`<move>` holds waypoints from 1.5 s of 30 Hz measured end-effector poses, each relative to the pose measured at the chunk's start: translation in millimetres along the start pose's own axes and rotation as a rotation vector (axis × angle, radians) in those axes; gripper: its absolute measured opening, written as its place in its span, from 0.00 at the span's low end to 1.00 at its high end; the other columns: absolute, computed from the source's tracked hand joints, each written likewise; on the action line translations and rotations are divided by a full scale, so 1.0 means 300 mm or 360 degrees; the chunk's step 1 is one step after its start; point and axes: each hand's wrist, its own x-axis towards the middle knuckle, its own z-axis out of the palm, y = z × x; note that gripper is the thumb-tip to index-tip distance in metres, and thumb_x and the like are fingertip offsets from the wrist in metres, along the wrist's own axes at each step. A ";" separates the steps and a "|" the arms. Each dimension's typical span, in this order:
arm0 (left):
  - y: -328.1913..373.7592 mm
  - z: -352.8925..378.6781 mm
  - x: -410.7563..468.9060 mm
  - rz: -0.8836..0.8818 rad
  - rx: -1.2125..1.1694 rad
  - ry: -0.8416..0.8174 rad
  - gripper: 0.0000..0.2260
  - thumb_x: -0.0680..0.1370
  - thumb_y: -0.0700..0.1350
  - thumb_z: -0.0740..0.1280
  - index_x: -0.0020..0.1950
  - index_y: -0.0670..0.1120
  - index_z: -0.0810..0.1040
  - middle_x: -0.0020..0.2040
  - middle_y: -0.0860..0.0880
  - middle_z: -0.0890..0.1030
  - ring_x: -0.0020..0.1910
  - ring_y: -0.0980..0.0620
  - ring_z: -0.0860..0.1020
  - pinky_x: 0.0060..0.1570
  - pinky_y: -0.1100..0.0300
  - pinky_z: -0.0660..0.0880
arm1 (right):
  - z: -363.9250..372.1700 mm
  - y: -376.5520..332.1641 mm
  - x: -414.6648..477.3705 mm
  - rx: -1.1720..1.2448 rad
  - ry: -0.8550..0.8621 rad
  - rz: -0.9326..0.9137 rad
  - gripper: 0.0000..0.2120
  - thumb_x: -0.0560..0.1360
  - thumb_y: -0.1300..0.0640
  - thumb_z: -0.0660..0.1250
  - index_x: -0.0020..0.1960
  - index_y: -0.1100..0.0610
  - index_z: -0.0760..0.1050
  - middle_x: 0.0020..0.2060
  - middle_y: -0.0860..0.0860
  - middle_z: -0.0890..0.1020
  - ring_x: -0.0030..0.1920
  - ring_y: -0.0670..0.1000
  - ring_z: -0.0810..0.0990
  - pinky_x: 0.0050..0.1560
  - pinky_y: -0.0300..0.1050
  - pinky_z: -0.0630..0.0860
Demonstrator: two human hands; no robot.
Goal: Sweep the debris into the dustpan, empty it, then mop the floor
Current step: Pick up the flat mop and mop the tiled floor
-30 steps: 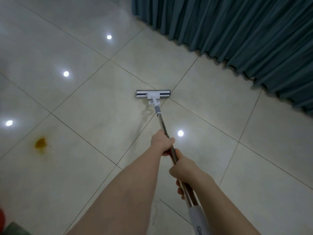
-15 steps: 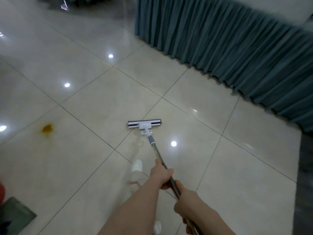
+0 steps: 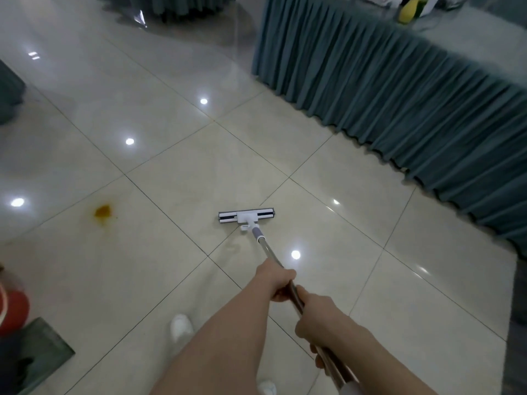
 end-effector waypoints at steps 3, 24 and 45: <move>0.035 -0.144 0.011 0.0026 -0.0013 0.0052 0.14 0.68 0.41 0.69 0.51 0.38 0.74 0.47 0.38 0.81 0.30 0.45 0.80 0.24 0.58 0.75 | 0.010 -0.130 0.040 -0.0052 -0.0027 -0.0034 0.29 0.75 0.67 0.56 0.73 0.47 0.60 0.43 0.55 0.77 0.29 0.51 0.80 0.26 0.44 0.79; -0.102 -0.856 -0.014 -0.0109 -0.0417 0.0596 0.09 0.69 0.43 0.70 0.46 0.42 0.75 0.51 0.39 0.81 0.41 0.44 0.81 0.35 0.50 0.82 | 0.244 -0.738 0.137 -0.0500 -0.0293 -0.0416 0.29 0.75 0.67 0.57 0.73 0.47 0.60 0.44 0.57 0.77 0.40 0.59 0.86 0.37 0.56 0.84; -0.391 -0.568 -0.073 -0.0174 -0.0634 0.1029 0.18 0.64 0.52 0.64 0.48 0.42 0.78 0.48 0.42 0.82 0.46 0.41 0.81 0.44 0.48 0.82 | 0.364 -0.441 0.103 -0.0890 -0.0333 -0.0678 0.29 0.77 0.66 0.54 0.73 0.44 0.59 0.40 0.53 0.75 0.37 0.55 0.82 0.39 0.53 0.84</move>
